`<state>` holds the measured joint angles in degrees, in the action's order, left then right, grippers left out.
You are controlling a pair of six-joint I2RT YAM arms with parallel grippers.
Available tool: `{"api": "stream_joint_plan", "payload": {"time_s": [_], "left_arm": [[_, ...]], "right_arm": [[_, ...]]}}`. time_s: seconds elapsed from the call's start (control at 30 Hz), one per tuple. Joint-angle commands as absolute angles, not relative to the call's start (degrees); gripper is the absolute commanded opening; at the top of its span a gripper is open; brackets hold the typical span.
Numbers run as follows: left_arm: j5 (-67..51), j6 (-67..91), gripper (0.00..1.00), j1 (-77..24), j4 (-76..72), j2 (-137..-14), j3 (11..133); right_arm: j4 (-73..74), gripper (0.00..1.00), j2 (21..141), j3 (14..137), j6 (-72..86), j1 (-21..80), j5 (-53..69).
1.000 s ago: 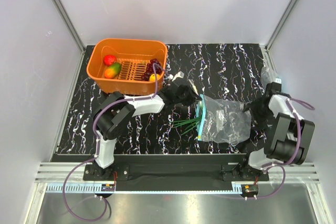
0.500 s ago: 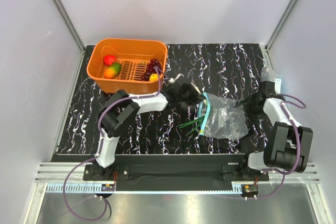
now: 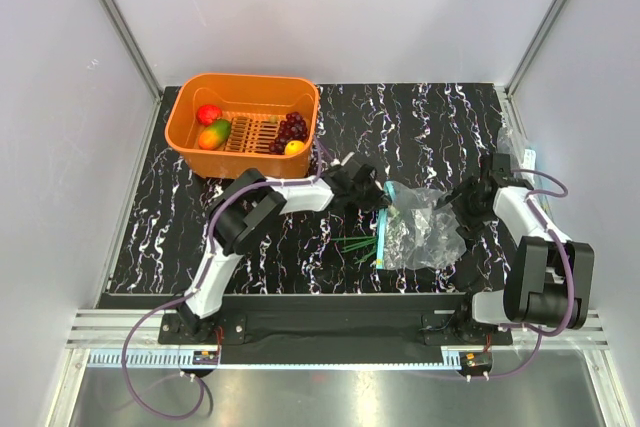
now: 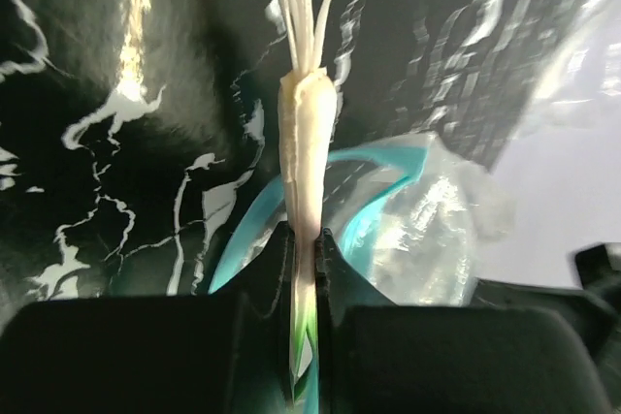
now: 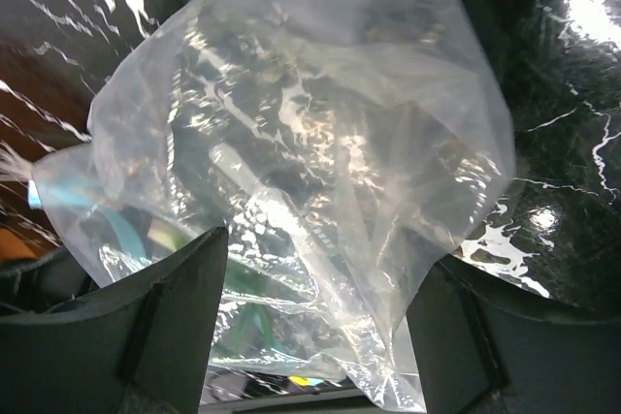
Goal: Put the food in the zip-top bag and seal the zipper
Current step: Place the fake vegetable in the zipper food storage bag.
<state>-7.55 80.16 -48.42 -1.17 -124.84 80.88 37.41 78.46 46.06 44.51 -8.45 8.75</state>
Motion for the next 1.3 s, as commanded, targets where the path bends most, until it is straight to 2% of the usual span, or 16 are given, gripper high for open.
{"api": "stream_joint_plan", "payload": {"time_s": [0.0, 0.23, 0.5, 0.57, 0.6, 0.67, 0.77, 0.93, 1.0, 1.17, 1.27], "left_arm": [[-9.0, 78.6, 0.0, -49.9, 1.0, -124.8, 86.8], [-12.7, 88.1, 0.0, -50.4, -5.6, -124.5, 86.1], [-14.6, 89.6, 0.0, -51.0, -10.0, -124.2, 85.3], [-15.0, 89.4, 0.18, -50.9, -10.6, -123.5, 83.9], [-15.7, 90.3, 0.19, -50.9, -10.3, -123.1, 81.8], [-16.2, 94.6, 0.18, -51.0, -14.4, -122.0, 78.8], [-16.7, 100.9, 0.08, -50.9, -19.7, -121.4, 74.1], [-16.3, 102.7, 0.05, -50.5, -18.3, -119.1, 73.6], [-16.8, 105.1, 0.0, -50.3, -18.9, -118.8, 72.5], [-19.2, 110.7, 0.0, -50.5, -25.1, -121.7, 72.7], [-19.8, 114.2, 0.0, -51.0, -25.8, -120.1, 72.3]], "right_arm": [[38.8, 0.76, 78.0, 48.1, 41.1, -6.9, 9.6], [38.7, 0.76, 75.9, 47.1, 38.9, -6.7, 11.3], [38.4, 0.77, 76.5, 48.7, 36.7, -6.7, 12.5], [38.2, 0.77, 77.3, 49.0, 36.7, -6.7, 12.9], [38.1, 0.77, 77.5, 49.2, 36.6, -6.7, 12.9], [37.9, 0.77, 77.6, 49.5, 36.6, -6.7, 13.1], [37.6, 0.77, 77.7, 49.5, 36.8, -6.7, 12.9], [37.7, 0.77, 78.0, 49.5, 37.2, -6.7, 12.5], [37.7, 0.76, 77.9, 49.5, 37.3, -6.7, 12.7], [37.0, 0.67, 78.0, 48.5, 37.5, -6.7, 13.6], [36.7, 0.66, 78.1, 48.3, 37.8, -6.7, 14.3]]}}
